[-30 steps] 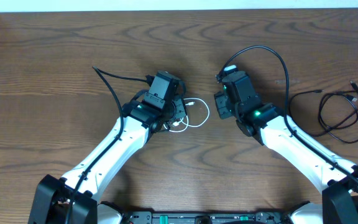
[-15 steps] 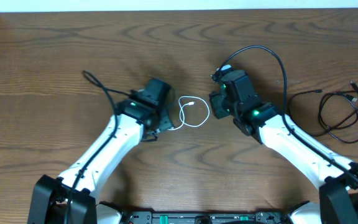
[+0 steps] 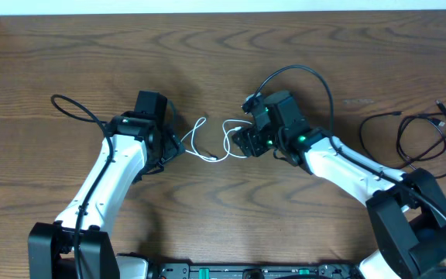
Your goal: Untangle cables
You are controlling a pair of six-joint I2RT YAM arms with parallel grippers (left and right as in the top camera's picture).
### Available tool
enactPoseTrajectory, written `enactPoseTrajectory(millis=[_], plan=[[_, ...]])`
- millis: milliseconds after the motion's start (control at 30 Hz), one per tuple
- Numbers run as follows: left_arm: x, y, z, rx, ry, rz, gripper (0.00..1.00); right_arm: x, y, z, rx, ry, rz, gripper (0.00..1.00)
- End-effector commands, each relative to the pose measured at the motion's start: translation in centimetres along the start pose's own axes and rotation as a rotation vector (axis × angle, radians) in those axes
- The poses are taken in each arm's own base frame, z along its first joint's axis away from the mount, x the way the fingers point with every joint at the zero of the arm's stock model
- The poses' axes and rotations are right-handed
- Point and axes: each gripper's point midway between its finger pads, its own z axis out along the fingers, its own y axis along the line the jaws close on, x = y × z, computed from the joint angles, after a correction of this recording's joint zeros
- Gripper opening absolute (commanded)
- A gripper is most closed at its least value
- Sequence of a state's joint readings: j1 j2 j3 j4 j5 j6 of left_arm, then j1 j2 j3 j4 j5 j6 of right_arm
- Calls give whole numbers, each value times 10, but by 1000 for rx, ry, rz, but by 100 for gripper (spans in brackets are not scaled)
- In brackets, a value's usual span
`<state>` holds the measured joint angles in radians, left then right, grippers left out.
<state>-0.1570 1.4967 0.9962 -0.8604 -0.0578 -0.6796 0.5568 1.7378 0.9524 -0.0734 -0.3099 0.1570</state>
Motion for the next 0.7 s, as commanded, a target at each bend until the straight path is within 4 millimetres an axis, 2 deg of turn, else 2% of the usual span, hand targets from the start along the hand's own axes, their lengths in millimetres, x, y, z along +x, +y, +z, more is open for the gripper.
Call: enactPoseTrajectory(millis=[0, 167, 233, 333, 367, 433, 500, 533, 667], plan=[[-2, 3, -1, -12, -9, 9, 98, 8, 12, 8, -56, 25, -5, 69], [-2, 3, -1, -12, -9, 9, 98, 14, 27, 23, -84, 30, -40, 66], [-2, 3, -1, -12, -9, 9, 98, 17, 31, 30, -93, 34, -50, 61], [-2, 3, -1, -12, -9, 9, 98, 22, 33, 38, -98, 42, -58, 50], [-2, 3, -1, -12, -9, 9, 98, 23, 33, 40, -99, 43, -58, 43], [-2, 3, -1, -12, -9, 9, 98, 23, 32, 40, -98, 41, -57, 27], [-2, 3, -1, -12, -9, 9, 98, 21, 30, 39, -95, 37, -54, 5], [-2, 3, -1, -12, -9, 9, 98, 21, 28, 39, -92, 36, -51, 1], [-2, 3, -1, -12, -9, 9, 98, 19, 13, 37, -56, 33, -28, 1]])
